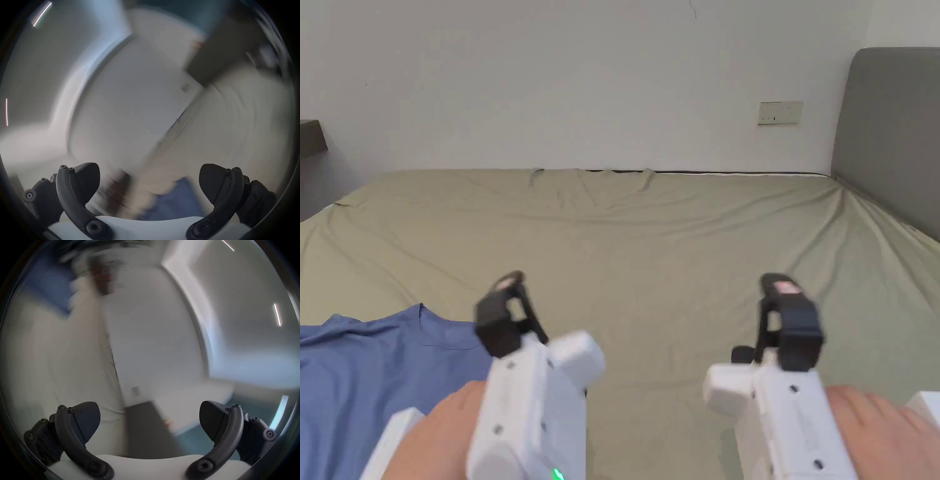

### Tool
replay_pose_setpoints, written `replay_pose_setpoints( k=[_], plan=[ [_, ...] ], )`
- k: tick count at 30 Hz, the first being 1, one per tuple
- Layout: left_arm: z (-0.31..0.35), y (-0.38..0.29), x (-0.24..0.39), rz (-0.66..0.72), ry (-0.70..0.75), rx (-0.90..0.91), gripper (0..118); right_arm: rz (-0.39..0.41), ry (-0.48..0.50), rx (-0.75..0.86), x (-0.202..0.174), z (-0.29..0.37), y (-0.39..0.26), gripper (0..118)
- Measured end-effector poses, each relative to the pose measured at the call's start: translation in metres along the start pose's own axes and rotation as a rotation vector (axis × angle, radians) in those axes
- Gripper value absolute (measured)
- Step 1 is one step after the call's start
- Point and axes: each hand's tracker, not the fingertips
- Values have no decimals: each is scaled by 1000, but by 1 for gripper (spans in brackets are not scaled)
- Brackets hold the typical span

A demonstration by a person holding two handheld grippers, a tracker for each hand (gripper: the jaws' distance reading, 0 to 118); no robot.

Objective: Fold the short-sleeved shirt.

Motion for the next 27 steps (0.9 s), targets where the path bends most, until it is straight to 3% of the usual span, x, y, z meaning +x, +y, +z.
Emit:
replay_pose_setpoints(
  k=[1,2,3,4,5,6,8,10,13,15,16,17,18,20,22,24,27],
  plan=[
    [5,-4,20,-236,-28,36,118,98,63,49,-11,5,4,118],
    [9,-7,36,-398,-82,40,118,100,144,68,-18,8,8,118],
    [11,-7,43,-425,-179,10,117,80,234,65,-23,10,10,118],
    [14,-7,49,-335,-303,-38,117,45,297,51,-23,10,14,118],
    [11,-3,45,-151,-416,-88,117,-11,323,33,-21,8,17,118],
    [7,0,37,10,-480,-122,116,-86,307,27,-16,6,18,118],
    [-6,-7,8,283,-477,-179,116,-270,245,-4,4,0,10,118],
    [-19,-17,-22,587,-412,-238,116,-614,197,-96,32,-12,-10,118],
    [-36,-62,-79,1303,-271,-340,117,-1312,205,-331,63,-27,-75,118],
    [-38,-95,-98,1773,-238,-351,118,-1753,227,-431,57,-28,-118,118],
    [-39,-104,-101,1871,-255,-375,118,-1977,313,-540,50,-27,-131,118],
    [-38,-108,-97,1850,-275,-378,118,-1937,210,-461,47,-27,-139,118],
    [-36,-109,-93,1780,-279,-368,117,-1910,268,-514,43,-26,-138,118],
    [-26,-88,-86,1574,-167,-393,117,-1799,251,-490,43,-24,-130,118],
    [-22,-77,-86,1471,-158,-352,116,-1785,191,-458,48,-23,-127,118],
    [-22,-71,-88,1510,-163,-273,116,-1768,154,-428,53,-23,-125,118],
    [-20,-58,-88,1450,-134,-279,116,-1771,179,-429,53,-22,-124,118]
  ],
)
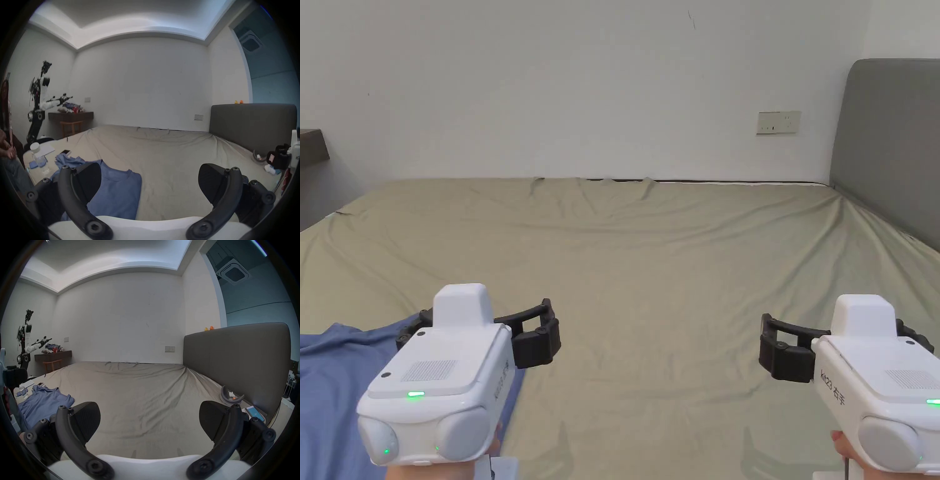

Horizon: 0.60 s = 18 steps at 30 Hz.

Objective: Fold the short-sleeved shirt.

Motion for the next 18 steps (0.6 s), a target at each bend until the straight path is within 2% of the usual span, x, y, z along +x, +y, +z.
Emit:
replay_pose_setpoints(
  k=[4,9,14,18],
  plan=[
    [-2,-2,1,8,-20,3,116,7,4,-30,0,-4,-4,118],
    [-3,-3,1,24,-31,3,116,-51,15,-38,3,-3,-3,118],
    [-5,-4,1,24,-38,8,116,-2,8,-11,-2,-1,-2,118],
    [-5,-5,3,8,-43,17,117,4,19,13,-6,2,1,118]
  ],
)
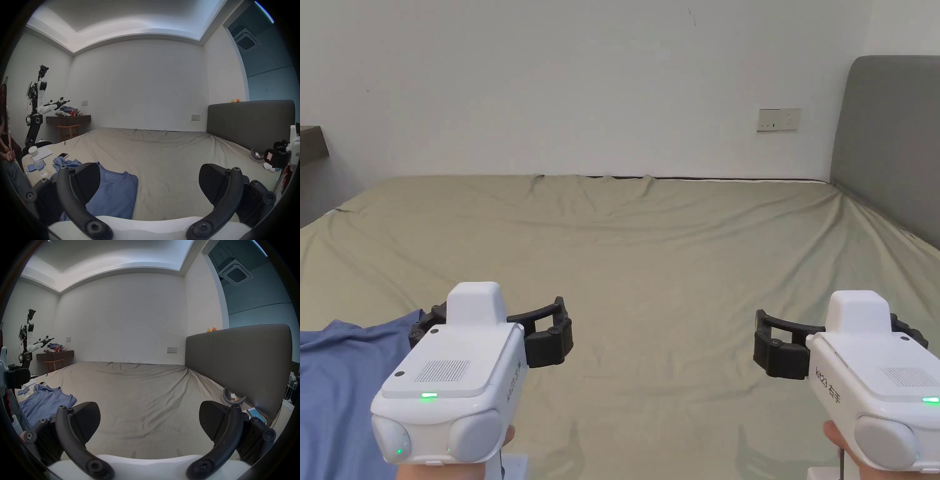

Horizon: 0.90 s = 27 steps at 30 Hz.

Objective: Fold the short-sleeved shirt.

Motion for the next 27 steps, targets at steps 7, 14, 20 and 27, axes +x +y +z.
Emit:
replay_pose_setpoints(
  k=[7,14,20,27],
  plan=[
    [1,0,0,-2,4,-3,117,120,-5,11,-11,2,-2,118],
    [1,0,0,-3,5,-7,117,74,4,15,-8,4,-1,118],
    [3,2,1,-6,-2,16,117,53,-3,26,-6,5,1,118],
    [11,13,8,-101,-27,33,0,40,-18,13,-5,11,17,0]
  ],
)
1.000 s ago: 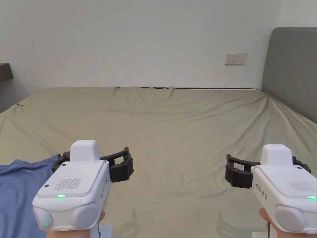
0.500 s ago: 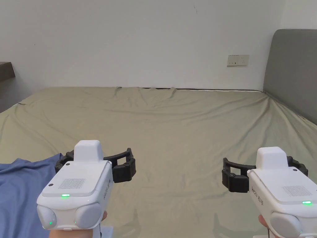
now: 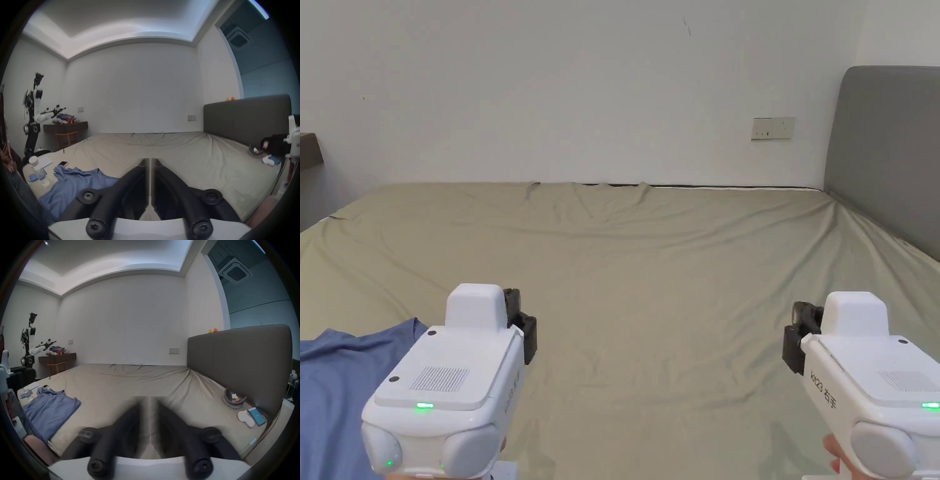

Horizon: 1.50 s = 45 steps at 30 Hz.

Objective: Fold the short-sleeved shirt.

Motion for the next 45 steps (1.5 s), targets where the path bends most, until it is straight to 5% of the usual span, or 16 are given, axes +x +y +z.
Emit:
replay_pose_setpoints(
  k=[1,2,4,12,18,25,34,45],
  plan=[
    [4,-1,-1,15,4,19,0,-11,-66,21,-3,2,-4,0],
    [4,-1,-3,5,-28,12,0,52,-7,71,-4,3,-4,0],
    [3,-2,-3,-1,-47,-10,0,-32,9,-52,-5,1,-8,0],
    [8,-4,-25,54,9,-31,0,19,84,-2,-25,-9,-10,0],
    [34,-14,-85,29,181,-59,0,-49,291,5,-69,-24,3,0],
    [88,-28,-146,48,372,-99,0,48,476,116,-137,-41,21,0],
    [119,-34,-177,110,441,-119,0,18,528,99,-159,-43,28,0],
    [45,-21,-135,186,162,-268,0,-68,458,-4,-113,-62,16,0]
  ],
)
